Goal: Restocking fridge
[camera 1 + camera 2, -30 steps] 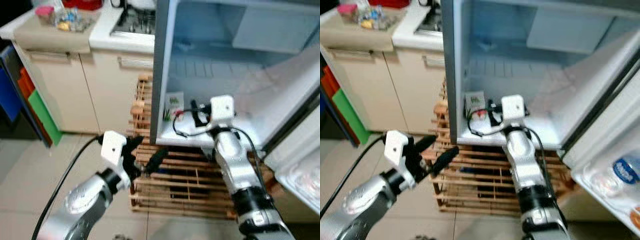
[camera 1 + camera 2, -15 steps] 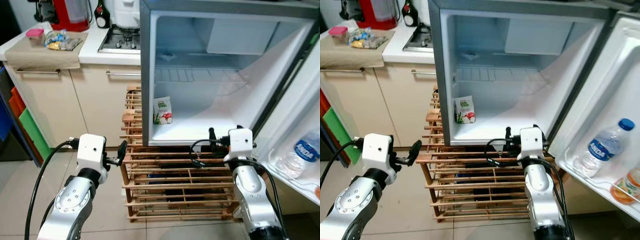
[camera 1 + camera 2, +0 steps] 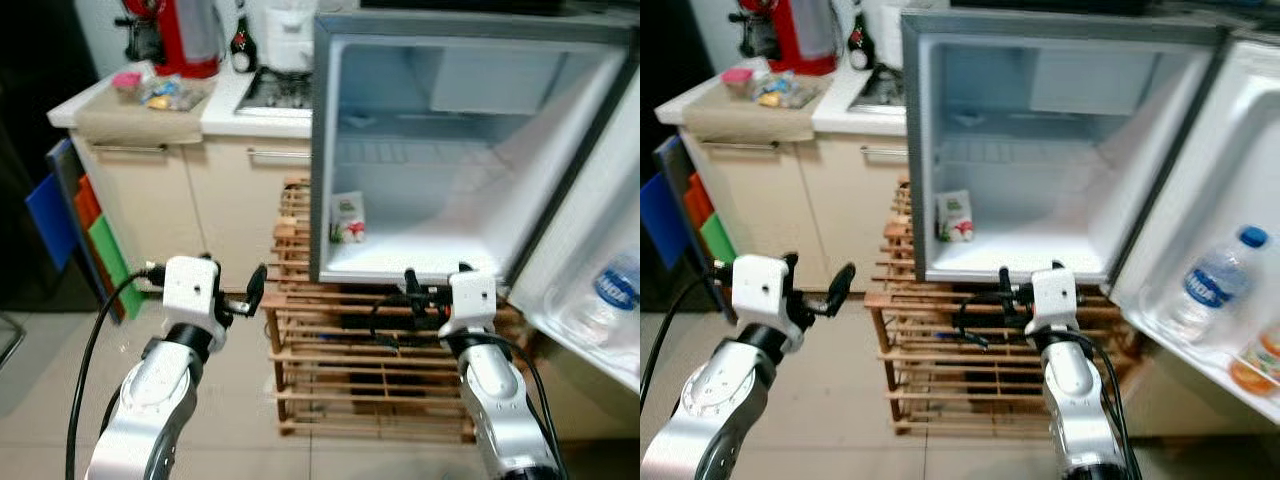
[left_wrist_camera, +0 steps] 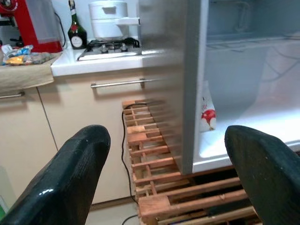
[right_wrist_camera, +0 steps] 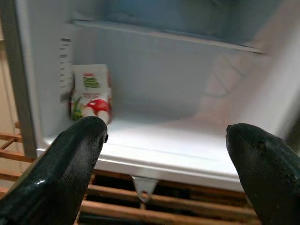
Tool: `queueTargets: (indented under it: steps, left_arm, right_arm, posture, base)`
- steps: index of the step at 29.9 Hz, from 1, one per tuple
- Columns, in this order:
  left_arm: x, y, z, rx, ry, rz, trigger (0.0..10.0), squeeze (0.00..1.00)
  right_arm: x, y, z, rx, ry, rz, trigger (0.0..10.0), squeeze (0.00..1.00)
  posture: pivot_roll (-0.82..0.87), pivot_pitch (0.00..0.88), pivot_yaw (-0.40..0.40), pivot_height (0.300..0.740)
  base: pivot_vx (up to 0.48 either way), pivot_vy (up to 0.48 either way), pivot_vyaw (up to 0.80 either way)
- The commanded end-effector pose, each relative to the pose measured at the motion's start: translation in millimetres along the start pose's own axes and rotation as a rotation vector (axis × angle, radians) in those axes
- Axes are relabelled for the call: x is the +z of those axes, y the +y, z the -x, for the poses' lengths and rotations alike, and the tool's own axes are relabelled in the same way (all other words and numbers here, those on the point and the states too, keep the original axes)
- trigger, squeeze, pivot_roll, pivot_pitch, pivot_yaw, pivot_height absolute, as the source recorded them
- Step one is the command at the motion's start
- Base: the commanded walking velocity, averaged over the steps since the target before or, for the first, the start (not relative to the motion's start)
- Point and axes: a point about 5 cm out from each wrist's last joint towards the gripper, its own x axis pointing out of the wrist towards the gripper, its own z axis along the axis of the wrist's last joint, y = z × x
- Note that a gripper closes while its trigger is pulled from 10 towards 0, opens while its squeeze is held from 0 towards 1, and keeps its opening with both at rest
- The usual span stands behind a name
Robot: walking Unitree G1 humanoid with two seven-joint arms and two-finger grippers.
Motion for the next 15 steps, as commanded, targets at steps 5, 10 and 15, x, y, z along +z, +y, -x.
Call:
queueTargets:
  steps: [5, 10, 15]
  left_arm:
    - [-3.0, 2.7, -8.4, 0.012, -0.005, -0.001, 10.0, 0.0]
    - [-8.6, -0.4, -9.1, 0.013, 0.008, 0.022, 10.0, 0.0]
    - [-19.2, -2.9, -8.0, 0.007, 0.03, 0.063, 10.0, 0.0]
  right_arm:
    - [-5.7, -17.1, 3.5, -0.08, 0.028, -0.035, 10.0, 0.0]
    - [-11.3, -22.2, 10.4, -0.101, 0.053, -0.043, 10.0, 0.0]
    - [-24.5, -31.4, 28.0, -0.093, 0.118, -0.002, 10.0, 0.0]
  posture:
    - [-0.1, 0.0, 0.032, 0.74]
    - [-0.11, 0.0, 0.031, 0.74]
    - [-0.12, 0.0, 0.019, 0.74]
  base:
    - [-0.24, 0.0, 0.0]
    - [-0.302, 0.0, 0.0]
    - [-0.302, 0.0, 0.0]
